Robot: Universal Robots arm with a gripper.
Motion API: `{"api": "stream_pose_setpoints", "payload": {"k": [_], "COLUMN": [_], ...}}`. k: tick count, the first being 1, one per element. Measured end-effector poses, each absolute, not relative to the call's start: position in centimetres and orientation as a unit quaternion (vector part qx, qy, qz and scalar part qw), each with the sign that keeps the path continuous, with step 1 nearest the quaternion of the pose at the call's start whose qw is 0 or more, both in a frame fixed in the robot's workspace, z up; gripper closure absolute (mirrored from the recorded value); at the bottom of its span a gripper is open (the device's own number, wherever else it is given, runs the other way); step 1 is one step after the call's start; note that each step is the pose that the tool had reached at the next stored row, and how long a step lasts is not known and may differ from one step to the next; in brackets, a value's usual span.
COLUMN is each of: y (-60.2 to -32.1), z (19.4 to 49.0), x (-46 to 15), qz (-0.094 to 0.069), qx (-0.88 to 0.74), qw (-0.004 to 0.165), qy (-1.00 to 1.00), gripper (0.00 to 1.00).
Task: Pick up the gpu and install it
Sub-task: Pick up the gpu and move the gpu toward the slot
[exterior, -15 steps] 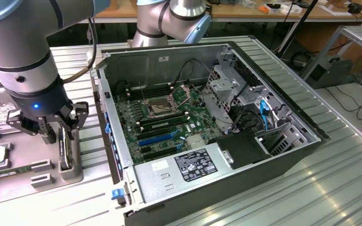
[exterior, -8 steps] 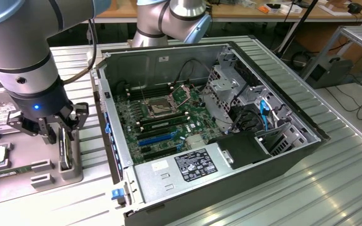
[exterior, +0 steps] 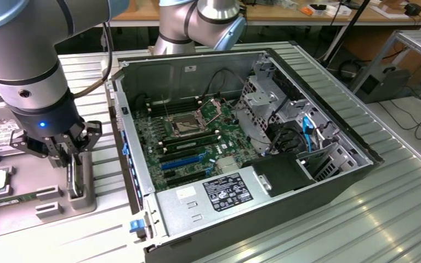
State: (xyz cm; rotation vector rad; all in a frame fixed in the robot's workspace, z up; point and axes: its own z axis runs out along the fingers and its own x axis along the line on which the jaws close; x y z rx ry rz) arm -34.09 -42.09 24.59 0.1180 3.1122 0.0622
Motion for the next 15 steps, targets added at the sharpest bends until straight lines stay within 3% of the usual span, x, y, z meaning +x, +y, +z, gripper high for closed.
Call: {"api": "stream_pose_setpoints", "payload": {"k": [2,15], "y": [-42.09,-42.09], "z": [24.59,24.59], "x": [-34.09,-34.09], "qz": [0.02,0.02], "qx": [0.038,0.038], "qw": [0.013,0.013], "qy": [0.999,0.999], "gripper": [0.73,0.73]}}
